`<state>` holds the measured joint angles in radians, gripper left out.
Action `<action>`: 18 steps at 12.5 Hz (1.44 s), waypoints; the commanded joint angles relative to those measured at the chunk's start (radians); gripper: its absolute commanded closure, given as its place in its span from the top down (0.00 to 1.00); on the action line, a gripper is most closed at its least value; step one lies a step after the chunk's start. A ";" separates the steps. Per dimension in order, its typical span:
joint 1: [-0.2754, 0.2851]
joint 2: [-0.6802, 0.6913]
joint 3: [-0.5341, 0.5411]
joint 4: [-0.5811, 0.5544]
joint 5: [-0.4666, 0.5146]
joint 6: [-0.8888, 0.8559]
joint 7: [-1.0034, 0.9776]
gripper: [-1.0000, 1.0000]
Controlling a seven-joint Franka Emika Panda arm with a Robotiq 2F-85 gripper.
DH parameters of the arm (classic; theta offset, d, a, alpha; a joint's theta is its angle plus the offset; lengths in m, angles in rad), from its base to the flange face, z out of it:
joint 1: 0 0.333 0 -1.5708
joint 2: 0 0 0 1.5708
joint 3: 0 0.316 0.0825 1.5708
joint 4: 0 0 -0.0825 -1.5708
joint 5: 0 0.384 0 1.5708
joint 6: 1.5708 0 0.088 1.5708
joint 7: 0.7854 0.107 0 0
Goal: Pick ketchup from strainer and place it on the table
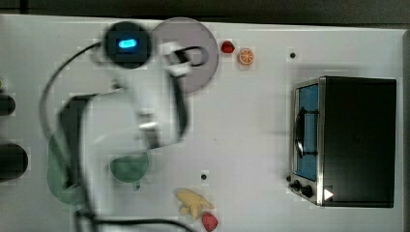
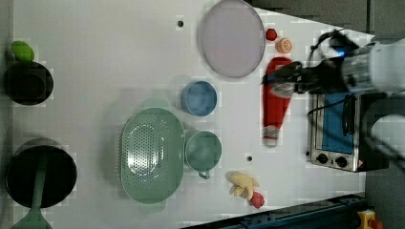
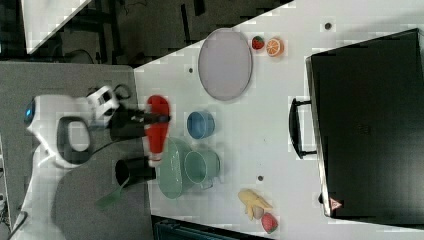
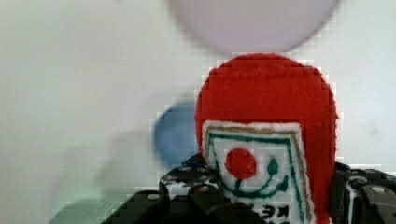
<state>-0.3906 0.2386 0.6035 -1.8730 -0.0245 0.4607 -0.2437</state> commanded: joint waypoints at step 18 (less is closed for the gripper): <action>-0.065 0.136 -0.246 -0.345 -0.003 0.436 -0.204 1.00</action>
<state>-0.4341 0.4268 0.3679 -2.2422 -0.0323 0.8696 -0.4150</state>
